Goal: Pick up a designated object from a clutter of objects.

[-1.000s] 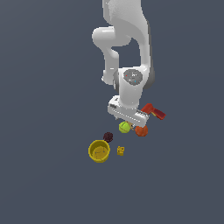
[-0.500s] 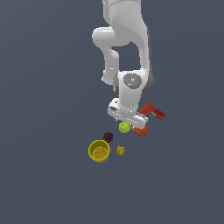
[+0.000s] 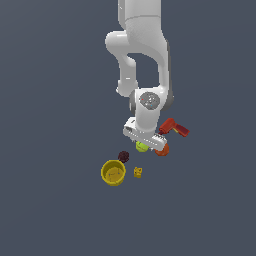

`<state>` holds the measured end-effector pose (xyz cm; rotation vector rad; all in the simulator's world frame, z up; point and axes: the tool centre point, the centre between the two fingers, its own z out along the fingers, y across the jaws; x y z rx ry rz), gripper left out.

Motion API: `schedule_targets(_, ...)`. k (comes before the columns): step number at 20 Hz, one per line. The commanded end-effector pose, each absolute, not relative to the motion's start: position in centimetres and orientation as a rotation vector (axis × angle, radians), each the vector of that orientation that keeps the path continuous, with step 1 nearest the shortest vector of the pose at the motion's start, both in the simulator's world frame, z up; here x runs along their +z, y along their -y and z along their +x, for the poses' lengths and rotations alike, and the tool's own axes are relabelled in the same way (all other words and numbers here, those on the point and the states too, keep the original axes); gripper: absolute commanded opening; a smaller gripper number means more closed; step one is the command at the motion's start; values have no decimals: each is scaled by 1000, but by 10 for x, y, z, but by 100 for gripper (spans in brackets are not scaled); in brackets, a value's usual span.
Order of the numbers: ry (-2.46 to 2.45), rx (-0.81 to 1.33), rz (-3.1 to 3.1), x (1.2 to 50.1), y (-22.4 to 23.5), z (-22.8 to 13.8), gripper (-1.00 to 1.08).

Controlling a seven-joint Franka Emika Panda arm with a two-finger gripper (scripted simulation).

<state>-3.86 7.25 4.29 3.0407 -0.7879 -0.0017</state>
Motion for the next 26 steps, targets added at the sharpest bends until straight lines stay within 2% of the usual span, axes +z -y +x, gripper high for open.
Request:
schedule_targets(1,788,0,3041,42,-73,-38,-100)
schedule_targets(16,787,1,3042,48,-70,-39,-100)
schedule_targets(26,787,1,3042,88,-47,-49,-100)
